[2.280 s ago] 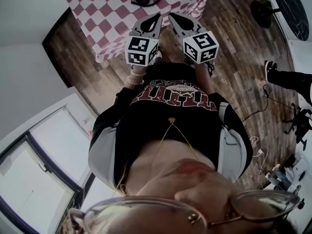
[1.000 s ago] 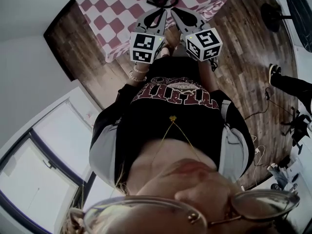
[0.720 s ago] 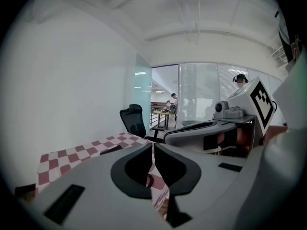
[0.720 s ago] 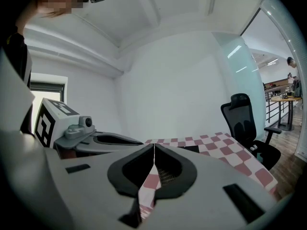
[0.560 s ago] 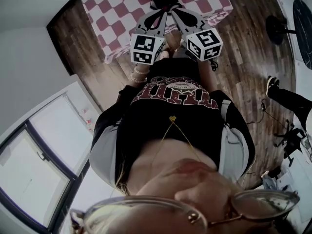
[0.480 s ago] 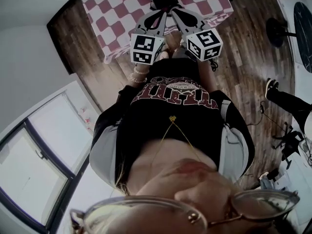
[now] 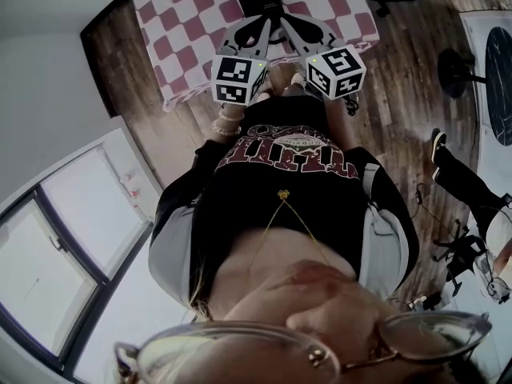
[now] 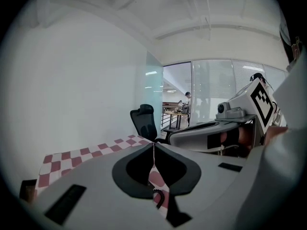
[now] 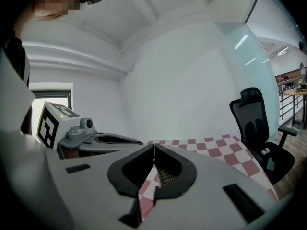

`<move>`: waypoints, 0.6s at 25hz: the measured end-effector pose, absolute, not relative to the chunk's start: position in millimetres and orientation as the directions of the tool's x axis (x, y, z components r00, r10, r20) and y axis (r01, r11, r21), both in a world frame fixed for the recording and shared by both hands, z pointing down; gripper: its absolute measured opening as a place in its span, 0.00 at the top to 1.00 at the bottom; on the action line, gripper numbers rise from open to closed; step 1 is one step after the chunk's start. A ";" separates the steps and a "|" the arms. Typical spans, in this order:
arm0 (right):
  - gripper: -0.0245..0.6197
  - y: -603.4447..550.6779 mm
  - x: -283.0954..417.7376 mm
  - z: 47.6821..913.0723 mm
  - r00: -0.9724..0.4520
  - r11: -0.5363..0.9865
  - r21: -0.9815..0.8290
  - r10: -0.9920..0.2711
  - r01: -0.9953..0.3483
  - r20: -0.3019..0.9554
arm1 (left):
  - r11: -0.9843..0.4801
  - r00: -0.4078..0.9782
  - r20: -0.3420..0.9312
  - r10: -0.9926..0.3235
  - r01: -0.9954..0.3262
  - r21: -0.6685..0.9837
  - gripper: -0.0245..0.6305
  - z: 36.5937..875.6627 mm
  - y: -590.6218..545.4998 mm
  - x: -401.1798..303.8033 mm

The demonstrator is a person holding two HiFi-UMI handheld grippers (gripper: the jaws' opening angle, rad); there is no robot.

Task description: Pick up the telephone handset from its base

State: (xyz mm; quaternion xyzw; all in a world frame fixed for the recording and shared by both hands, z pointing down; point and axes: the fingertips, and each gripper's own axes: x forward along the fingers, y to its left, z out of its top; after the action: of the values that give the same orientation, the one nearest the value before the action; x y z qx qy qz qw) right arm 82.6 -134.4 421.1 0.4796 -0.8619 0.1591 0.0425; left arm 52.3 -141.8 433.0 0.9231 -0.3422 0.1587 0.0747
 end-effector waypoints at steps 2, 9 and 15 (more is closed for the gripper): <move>0.93 -140.9 88.8 419.4 -0.553 0.506 -0.234 -0.802 -0.830 0.226 | -0.743 0.705 0.343 -0.621 -0.668 0.029 0.95 430.6 -148.3 59.4; 0.93 -157.4 104.6 413.7 -0.613 0.567 -0.237 -0.756 -0.789 0.230 | -0.705 0.672 0.338 -0.659 -0.709 0.035 0.95 422.4 -163.5 79.7; 0.93 -162.1 112.8 417.0 -0.653 0.610 -0.236 -0.720 -0.757 0.235 | -0.668 0.637 0.336 -0.694 -0.744 0.030 0.95 422.8 -167.2 88.1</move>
State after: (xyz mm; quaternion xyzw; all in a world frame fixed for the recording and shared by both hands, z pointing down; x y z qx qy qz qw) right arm 112.8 -162.1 417.0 0.4122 -0.8953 0.1586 0.0584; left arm 88.1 -167.2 422.8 0.9008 -0.3989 0.1499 0.0832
